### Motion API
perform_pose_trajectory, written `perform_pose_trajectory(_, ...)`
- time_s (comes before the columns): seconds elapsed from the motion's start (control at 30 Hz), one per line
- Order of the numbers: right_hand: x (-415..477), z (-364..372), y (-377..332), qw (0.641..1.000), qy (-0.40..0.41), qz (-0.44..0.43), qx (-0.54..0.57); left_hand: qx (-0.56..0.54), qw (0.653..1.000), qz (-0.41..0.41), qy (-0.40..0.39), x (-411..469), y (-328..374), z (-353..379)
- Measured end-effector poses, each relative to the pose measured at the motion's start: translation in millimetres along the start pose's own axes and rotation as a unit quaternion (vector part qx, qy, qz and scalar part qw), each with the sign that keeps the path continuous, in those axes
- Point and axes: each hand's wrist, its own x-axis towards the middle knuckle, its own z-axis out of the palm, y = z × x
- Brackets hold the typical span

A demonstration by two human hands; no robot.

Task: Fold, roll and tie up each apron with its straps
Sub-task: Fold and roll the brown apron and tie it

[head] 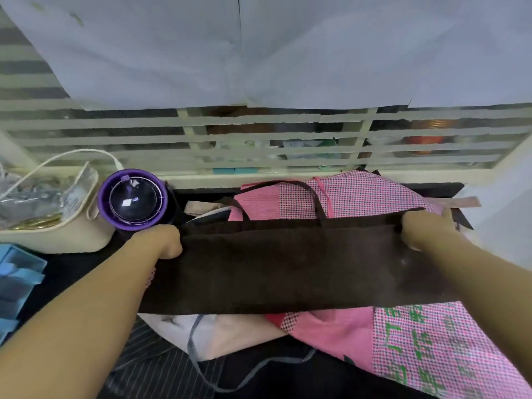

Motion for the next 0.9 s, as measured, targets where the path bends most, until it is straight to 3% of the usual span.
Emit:
perform_pose_trajectory(0.13,29,21,2,0.991,0.005,0.0,0.131,-0.175,0.983,-0.005,0.055,17,-13,10)
perform_pose_trajectory(0.27,27,31,-3,0.975,0.036,0.024,0.22,-0.373,0.913,-0.045,0.161,10,-13,36)
perform_pose_trajectory(0.43,25,36,-8,0.952,0.11,0.02,0.285,-0.339,0.894,-0.068,0.285,10,-5,59)
perform_pose_trajectory(0.7,36,42,-11,0.97,0.093,0.051,0.22,-0.232,0.921,-0.126,0.286,15,10,69)
perform_pose_trajectory(0.8,32,47,-15,0.969,0.158,0.043,0.183,-0.22,0.915,-0.154,0.302,10,21,72)
perform_pose_trajectory(0.9,25,43,-34,0.953,0.243,-0.044,0.178,-0.218,0.895,-0.114,0.372,-2,50,75)
